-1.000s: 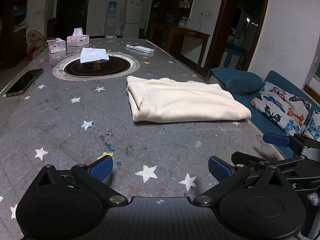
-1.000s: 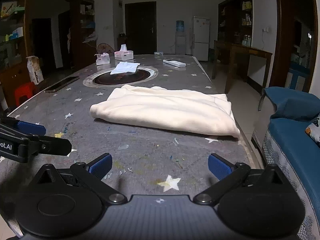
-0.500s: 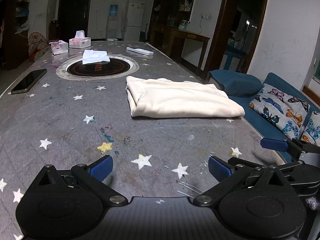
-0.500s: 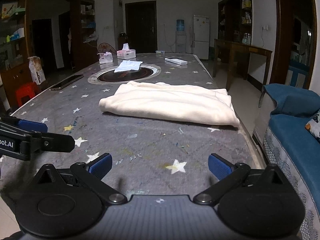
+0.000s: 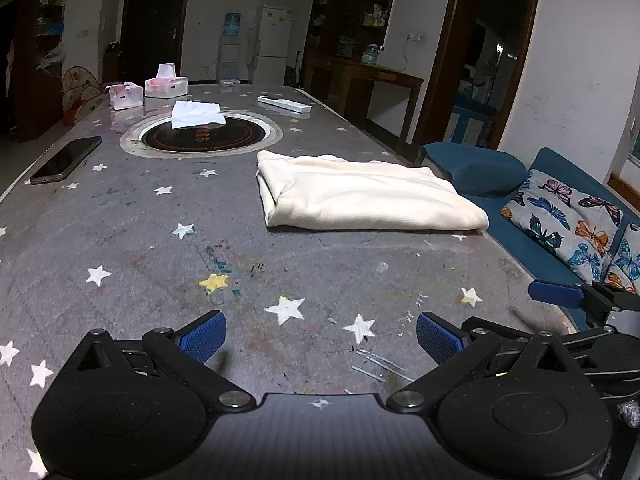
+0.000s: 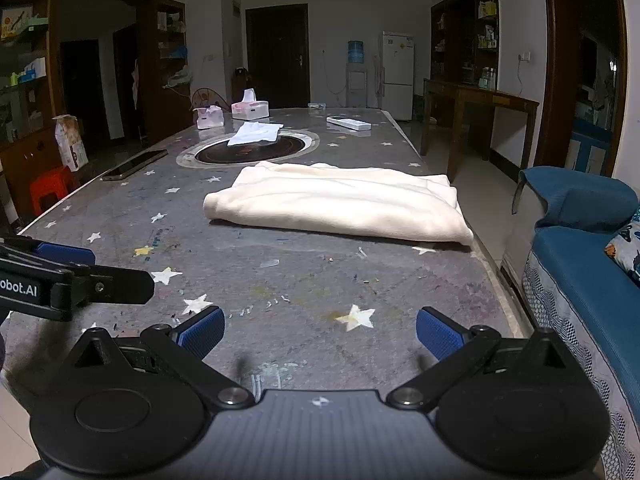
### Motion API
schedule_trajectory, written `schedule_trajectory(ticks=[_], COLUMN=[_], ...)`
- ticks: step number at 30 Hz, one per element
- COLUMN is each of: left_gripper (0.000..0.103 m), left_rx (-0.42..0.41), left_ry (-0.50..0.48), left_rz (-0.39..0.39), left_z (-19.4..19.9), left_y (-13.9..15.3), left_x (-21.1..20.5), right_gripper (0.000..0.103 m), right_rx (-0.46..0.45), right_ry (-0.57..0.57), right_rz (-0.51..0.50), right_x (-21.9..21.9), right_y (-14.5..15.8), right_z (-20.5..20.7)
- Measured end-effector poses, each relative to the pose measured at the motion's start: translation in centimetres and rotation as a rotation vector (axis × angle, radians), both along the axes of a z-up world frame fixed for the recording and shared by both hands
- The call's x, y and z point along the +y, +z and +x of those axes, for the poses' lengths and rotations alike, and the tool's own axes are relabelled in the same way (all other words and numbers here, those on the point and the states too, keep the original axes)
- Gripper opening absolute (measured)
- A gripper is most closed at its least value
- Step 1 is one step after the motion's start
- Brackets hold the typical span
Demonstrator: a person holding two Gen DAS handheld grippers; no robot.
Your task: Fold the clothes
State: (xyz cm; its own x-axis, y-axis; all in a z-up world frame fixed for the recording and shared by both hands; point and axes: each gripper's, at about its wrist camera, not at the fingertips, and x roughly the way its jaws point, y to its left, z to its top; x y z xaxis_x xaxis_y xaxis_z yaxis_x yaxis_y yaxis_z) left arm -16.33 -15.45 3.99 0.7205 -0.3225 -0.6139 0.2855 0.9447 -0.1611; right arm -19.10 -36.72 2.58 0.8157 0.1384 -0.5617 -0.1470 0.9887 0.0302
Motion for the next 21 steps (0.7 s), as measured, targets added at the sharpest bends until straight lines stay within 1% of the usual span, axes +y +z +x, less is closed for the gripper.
schedule_trajectory(ticks=[21], left_gripper=[0.103], left_rx=[0.019], left_ry=[0.009], left_rz=[0.011], left_z=[0.60], left_y=[-0.25], left_x=[-0.48], right_gripper=[0.103], right_rx=[0.005], right_ry=[-0.003], right_rz=[0.012], right_x=[0.23], right_y=[-0.25], right_z=[0.04])
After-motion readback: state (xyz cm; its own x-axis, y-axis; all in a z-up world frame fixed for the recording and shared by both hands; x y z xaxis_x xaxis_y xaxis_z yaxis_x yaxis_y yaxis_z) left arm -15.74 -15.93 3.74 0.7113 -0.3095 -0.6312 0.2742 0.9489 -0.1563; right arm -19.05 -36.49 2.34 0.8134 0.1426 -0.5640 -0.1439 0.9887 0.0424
